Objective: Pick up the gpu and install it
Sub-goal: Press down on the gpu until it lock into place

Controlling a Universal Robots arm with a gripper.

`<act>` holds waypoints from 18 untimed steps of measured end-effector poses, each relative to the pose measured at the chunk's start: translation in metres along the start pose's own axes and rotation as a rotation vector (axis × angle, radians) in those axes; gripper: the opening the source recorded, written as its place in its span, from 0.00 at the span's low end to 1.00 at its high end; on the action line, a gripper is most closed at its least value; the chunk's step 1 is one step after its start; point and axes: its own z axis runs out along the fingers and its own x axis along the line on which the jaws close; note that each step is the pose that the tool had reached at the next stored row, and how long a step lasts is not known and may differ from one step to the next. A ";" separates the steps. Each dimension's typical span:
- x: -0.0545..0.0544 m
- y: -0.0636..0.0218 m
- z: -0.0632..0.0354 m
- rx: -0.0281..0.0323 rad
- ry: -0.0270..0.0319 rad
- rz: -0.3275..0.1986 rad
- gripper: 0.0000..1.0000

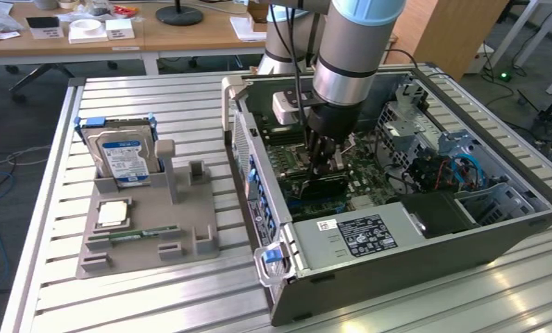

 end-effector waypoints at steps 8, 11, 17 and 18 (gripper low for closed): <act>0.000 -0.0002 -0.0060 0.0002 -0.0004 0.000 0.11; 0.000 -0.0009 -0.0107 0.0001 -0.0002 0.000 0.11; 0.000 -0.0041 -0.0187 0.0001 -0.0002 0.000 0.11; 0.000 -0.0044 -0.0205 0.0000 -0.0001 0.000 0.11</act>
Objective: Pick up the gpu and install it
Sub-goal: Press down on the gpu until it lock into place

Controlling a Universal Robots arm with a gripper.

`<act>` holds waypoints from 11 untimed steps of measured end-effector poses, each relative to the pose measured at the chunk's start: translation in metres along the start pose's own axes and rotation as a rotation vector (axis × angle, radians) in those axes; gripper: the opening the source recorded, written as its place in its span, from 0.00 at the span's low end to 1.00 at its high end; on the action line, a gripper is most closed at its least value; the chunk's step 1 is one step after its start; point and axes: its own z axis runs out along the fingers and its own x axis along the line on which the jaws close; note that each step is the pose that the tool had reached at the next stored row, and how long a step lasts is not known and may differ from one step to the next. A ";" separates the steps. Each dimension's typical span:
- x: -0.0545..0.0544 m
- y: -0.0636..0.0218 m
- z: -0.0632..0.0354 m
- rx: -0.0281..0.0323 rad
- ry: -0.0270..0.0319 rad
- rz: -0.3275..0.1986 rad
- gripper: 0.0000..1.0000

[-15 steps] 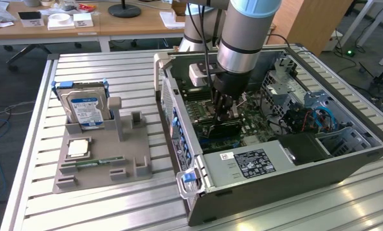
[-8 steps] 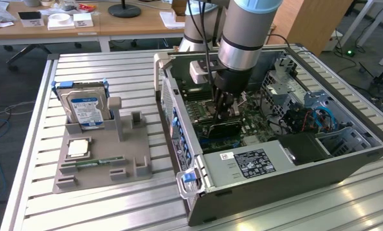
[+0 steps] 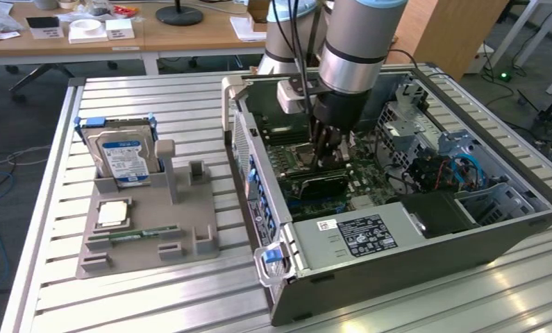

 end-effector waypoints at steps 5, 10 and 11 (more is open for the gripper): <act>0.000 -0.0008 -0.0103 0.0001 -0.0001 0.000 0.11; -0.001 -0.0013 -0.0238 0.0001 0.0000 0.001 0.11; -0.001 -0.0014 -0.0268 0.0001 0.0000 0.002 0.11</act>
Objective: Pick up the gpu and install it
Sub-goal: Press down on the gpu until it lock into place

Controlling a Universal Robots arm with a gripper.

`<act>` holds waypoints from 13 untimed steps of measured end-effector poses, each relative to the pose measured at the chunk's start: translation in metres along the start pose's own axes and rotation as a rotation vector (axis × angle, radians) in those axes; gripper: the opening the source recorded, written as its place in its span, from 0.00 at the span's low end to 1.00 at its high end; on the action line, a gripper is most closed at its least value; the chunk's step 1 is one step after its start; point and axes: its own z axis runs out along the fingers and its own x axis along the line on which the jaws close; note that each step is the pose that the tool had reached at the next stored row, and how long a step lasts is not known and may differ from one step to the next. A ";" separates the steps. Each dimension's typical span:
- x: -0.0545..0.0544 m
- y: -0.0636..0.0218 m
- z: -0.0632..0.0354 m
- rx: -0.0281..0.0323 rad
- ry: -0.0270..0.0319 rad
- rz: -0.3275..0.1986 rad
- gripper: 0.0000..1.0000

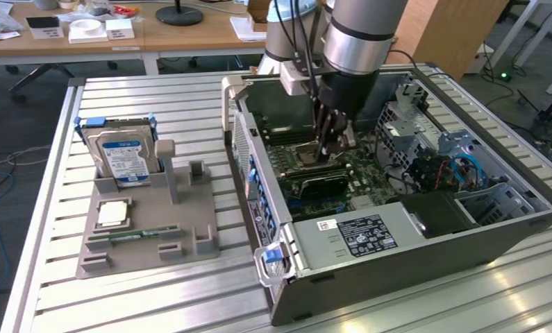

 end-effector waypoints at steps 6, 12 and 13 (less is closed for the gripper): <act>-0.002 -0.0001 -0.0197 0.0001 0.0000 0.003 0.11; -0.002 -0.0001 -0.0277 0.0002 0.0000 0.003 0.11; -0.002 -0.0001 -0.0277 0.0002 0.0000 0.003 0.11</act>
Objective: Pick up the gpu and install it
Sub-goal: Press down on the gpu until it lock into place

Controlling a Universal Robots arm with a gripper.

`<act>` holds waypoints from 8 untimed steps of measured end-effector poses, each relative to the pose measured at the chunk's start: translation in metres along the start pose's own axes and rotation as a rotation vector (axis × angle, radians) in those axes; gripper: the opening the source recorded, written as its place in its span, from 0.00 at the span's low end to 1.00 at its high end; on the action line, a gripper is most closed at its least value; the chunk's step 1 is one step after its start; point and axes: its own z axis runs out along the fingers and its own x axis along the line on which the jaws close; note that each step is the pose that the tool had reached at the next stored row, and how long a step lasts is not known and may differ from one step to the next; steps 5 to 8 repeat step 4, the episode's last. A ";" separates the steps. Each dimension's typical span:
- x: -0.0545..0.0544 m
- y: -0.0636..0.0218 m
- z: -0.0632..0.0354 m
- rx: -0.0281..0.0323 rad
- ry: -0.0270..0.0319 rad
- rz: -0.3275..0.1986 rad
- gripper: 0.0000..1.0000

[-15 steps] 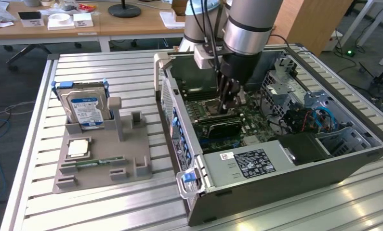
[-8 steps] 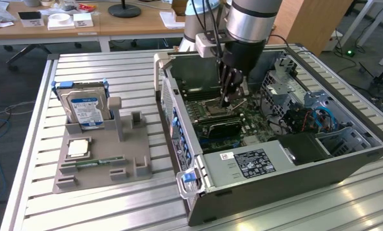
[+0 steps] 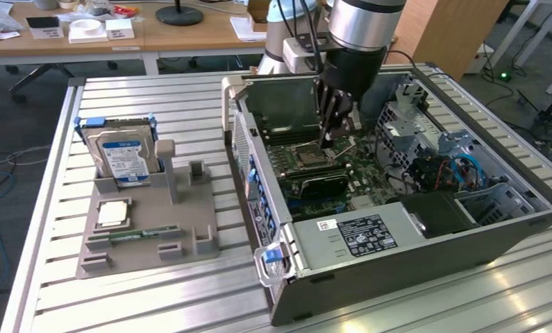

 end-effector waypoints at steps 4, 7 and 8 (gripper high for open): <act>0.000 0.0000 -0.0001 -0.0001 0.0001 0.000 0.11; 0.000 0.0000 -0.0001 -0.0001 0.0001 0.000 0.11; 0.000 0.0000 -0.0001 -0.0001 0.0001 0.000 0.11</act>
